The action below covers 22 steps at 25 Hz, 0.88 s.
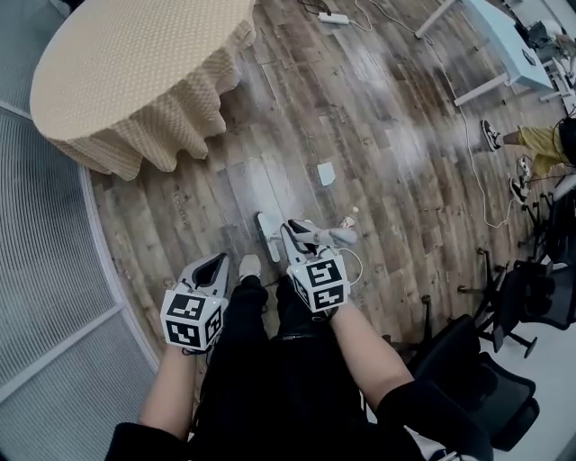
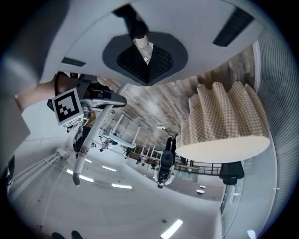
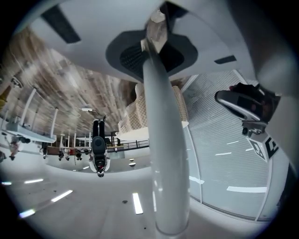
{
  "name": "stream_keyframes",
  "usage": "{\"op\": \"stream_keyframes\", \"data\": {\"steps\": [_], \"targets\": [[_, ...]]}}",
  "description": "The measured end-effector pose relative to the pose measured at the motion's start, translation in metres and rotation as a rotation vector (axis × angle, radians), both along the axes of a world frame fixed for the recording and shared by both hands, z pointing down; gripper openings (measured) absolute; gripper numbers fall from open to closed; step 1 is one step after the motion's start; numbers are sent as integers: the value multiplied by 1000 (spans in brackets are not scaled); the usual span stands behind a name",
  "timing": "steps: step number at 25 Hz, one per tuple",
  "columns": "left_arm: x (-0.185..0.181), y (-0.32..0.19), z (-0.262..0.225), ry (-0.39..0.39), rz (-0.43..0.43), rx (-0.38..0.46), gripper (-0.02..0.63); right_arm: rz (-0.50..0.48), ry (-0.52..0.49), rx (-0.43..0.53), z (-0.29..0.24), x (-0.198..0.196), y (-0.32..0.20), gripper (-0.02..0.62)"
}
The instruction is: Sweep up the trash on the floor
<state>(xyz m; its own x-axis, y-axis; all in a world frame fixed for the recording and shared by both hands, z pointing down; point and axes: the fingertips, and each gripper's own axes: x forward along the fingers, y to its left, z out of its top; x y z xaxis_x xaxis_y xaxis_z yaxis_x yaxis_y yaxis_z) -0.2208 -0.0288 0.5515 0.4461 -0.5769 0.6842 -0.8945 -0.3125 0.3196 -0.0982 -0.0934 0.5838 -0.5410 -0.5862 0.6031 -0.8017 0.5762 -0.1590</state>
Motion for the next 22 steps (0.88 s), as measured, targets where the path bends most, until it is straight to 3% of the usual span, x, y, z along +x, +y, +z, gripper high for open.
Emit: {"op": "stream_keyframes", "data": {"steps": [12, 22], "targets": [[-6, 11, 24, -74, -36, -69, -3, -123, -2, -75, 101, -18, -27, 54], [20, -6, 41, -87, -10, -112, -3, -99, 92, -88, 138, 44, -45, 54]]}}
